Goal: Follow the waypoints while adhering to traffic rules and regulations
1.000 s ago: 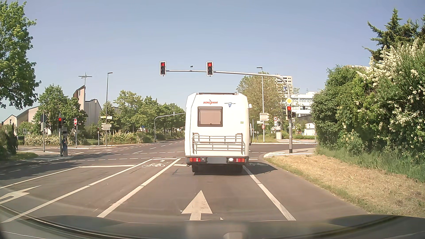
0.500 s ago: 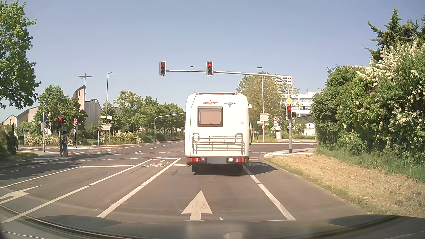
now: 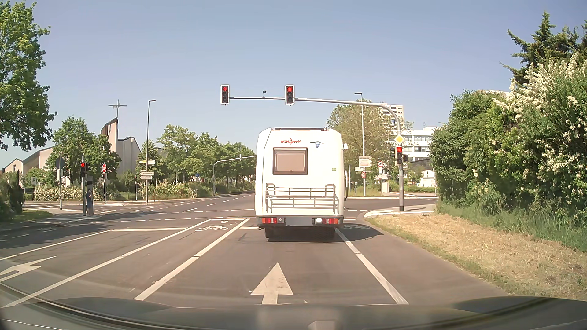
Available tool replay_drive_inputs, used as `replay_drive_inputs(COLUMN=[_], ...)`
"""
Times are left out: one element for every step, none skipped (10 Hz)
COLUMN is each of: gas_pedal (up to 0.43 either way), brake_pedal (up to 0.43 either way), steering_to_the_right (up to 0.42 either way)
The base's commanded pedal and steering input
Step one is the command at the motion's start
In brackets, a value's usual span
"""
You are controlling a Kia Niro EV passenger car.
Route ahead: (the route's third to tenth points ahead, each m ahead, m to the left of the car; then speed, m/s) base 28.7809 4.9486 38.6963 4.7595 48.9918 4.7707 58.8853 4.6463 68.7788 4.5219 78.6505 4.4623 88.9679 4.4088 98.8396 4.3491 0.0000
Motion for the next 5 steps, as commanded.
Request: replay_drive_inputs(gas_pedal=[0.000,0.000,0.000,0.000,0.000], brake_pedal=[0.293,0.293,0.293,0.293,0.293], steering_to_the_right=[0.005,0.005,0.005,0.005,0.005])
